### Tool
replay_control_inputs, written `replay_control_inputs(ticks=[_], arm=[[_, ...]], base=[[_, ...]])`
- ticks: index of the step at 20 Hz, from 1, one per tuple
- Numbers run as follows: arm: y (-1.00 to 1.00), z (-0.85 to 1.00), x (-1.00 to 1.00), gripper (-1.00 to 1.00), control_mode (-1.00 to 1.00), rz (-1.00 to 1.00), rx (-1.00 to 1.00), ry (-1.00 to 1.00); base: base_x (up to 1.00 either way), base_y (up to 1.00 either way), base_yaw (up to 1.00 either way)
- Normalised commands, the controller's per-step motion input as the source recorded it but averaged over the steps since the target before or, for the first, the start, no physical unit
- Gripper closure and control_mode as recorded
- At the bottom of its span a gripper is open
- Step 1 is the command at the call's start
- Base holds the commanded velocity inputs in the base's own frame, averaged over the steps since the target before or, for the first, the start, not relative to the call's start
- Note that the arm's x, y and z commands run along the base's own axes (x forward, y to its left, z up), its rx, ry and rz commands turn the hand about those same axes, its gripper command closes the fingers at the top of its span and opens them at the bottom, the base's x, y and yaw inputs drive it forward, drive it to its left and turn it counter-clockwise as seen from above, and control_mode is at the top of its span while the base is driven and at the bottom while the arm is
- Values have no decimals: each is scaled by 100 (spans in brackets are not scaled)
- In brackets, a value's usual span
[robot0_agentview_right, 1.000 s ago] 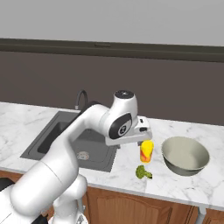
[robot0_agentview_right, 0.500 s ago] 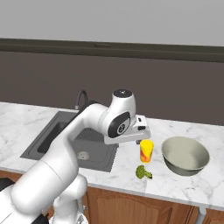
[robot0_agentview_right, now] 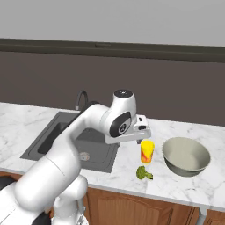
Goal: Remove the broccoli and sweet potato from the sink. Then move the bowl and cup from the counter to the sink for washing.
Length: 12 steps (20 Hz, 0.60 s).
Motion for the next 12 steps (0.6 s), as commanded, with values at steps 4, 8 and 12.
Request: replay_control_inputs(ticks=[4,8,12], arm=[[0,-10,16,-100,-100,0,0,0],[0,-13,15,-100,-100,0,0,1],[0,-14,14,-100,-100,0,0,3]], base=[[0,0,0],[0,0,0],[0,0,0]])
